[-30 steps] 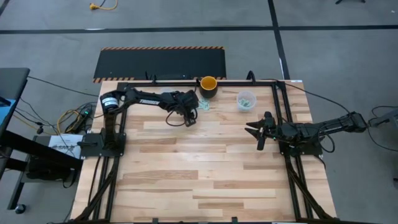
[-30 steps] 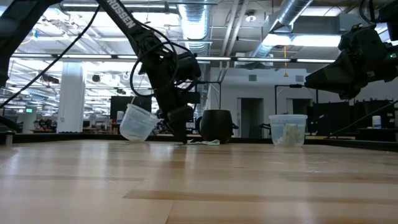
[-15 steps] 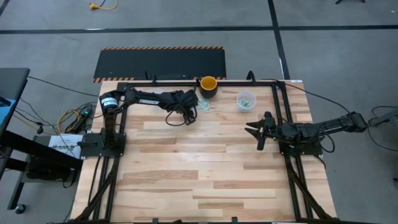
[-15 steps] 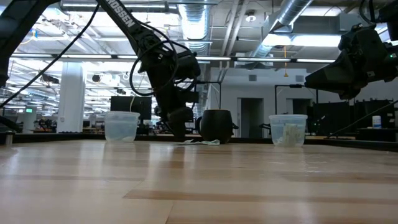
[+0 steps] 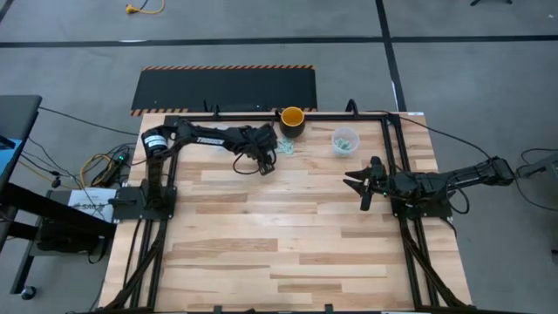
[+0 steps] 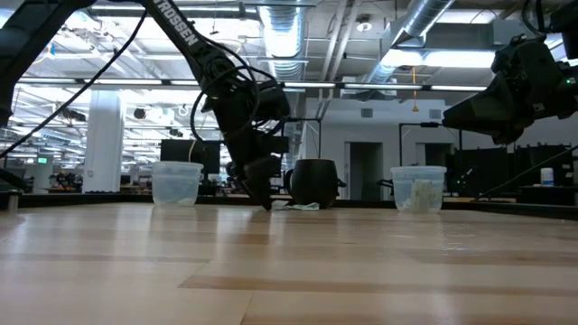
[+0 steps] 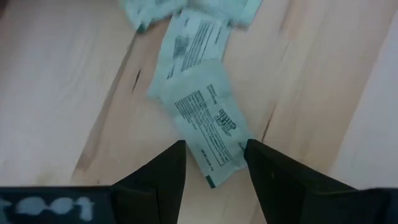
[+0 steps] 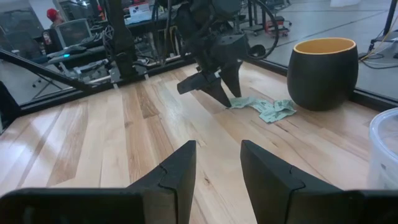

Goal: Pick and place Stevia / Truvia into bins
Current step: Put the stevia packet into the left transparent container

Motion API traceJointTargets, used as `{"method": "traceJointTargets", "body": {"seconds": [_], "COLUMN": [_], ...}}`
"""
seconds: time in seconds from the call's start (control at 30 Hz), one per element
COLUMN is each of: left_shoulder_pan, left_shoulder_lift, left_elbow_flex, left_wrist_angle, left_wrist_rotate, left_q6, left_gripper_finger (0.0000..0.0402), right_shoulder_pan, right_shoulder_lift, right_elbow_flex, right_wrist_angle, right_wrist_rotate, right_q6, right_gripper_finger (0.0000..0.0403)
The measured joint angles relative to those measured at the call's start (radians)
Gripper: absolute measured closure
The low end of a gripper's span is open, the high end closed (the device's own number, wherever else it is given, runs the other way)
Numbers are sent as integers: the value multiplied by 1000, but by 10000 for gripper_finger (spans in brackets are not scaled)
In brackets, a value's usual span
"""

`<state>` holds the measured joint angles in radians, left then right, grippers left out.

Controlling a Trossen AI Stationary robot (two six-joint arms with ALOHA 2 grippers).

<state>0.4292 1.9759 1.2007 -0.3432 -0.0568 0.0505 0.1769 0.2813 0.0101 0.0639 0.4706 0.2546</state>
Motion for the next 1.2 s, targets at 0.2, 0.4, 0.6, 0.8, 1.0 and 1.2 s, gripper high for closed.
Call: {"method": "traceJointTargets", "body": {"seconds": [0.2, 0.4, 0.6, 0.8, 1.0, 1.2], "left_shoulder_pan": [-22, -53, -116, -172, -182, -142], "left_shoulder_lift": [0, -2, -26, -177, -401, -557], "left_elbow_flex": [-1, -2, -8, -7, -6, -6], "left_wrist_angle": [-2, -34, -58, -94, -286, -546], "left_wrist_rotate": [-1, -17, -137, -275, -374, -469], "left_q6": [16, 15, 12, 20, -42, -156], "left_gripper_finger": [278, 385, 388, 396, 384, 383], "right_shoulder_pan": [0, 0, 0, 0, 0, 0], "right_shoulder_lift": [0, 0, 0, 0, 0, 0], "right_elbow_flex": [0, 0, 0, 0, 0, 0], "right_wrist_angle": [0, 0, 0, 0, 0, 0], "right_wrist_rotate": [0, 0, 0, 0, 0, 0], "right_q6": [0, 0, 0, 0, 0, 0], "right_gripper_finger": [282, 282, 282, 282, 282, 282]}}
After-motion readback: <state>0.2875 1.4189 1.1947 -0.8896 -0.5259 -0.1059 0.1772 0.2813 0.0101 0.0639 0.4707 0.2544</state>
